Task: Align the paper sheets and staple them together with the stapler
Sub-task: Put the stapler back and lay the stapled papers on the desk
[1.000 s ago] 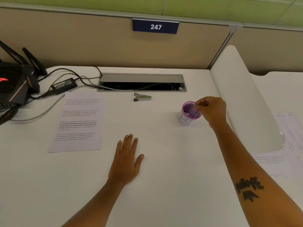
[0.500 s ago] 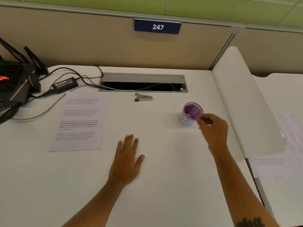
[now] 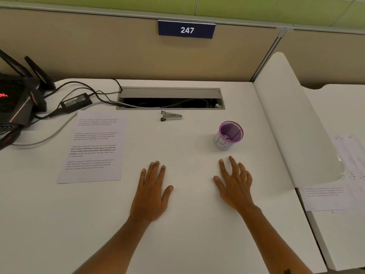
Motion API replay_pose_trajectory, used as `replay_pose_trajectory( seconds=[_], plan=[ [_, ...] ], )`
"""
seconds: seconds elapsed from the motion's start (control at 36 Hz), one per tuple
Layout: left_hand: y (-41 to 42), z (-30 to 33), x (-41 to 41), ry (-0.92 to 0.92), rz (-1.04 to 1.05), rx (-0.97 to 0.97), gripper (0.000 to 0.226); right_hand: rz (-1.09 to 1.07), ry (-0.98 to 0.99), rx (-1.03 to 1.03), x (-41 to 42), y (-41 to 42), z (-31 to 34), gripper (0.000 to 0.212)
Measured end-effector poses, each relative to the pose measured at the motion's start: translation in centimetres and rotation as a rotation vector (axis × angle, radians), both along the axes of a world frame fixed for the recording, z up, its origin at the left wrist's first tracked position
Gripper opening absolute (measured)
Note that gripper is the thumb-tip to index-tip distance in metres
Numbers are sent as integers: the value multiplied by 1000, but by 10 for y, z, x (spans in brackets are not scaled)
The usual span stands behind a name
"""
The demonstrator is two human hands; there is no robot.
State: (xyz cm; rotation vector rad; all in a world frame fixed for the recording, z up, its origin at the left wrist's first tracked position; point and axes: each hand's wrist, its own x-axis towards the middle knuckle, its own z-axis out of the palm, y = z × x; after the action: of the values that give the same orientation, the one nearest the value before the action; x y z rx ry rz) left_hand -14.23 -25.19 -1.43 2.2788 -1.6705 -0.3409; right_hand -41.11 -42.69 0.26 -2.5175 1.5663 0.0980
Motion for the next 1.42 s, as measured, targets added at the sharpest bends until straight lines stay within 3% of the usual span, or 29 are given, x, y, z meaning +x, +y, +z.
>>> replay_pose_trajectory(
  seconds=[0.19, 0.33, 0.42, 0.61, 0.92, 1.11, 1.28, 1.42],
  plan=[
    [0, 0, 0, -3, 2, 3, 72, -135, -70, 12, 3, 9, 7, 73],
    [0, 1, 0, -1, 3, -3, 72, -103, -32, 48, 15, 20, 3, 73],
    [0, 1, -1, -3, 0, 0, 72, -118, -60, 64, 21, 11, 3, 63],
    [0, 0, 0, -14, -3, 6, 72, -219, -409, -32, 12, -20, 2, 39],
    [0, -1, 0, -21, -6, 19, 72, -184, -541, -11, 25, -41, 0, 16],
    [0, 0, 0, -18, -5, 18, 72, -254, -640, -4, 22, -37, 2, 14],
    [0, 0, 0, -12, -3, 13, 72, -316, -605, -35, 27, -23, -5, 29],
    [0, 0, 0, -10, -5, 15, 72, -332, -593, -56, 38, -19, -4, 27]
  ],
)
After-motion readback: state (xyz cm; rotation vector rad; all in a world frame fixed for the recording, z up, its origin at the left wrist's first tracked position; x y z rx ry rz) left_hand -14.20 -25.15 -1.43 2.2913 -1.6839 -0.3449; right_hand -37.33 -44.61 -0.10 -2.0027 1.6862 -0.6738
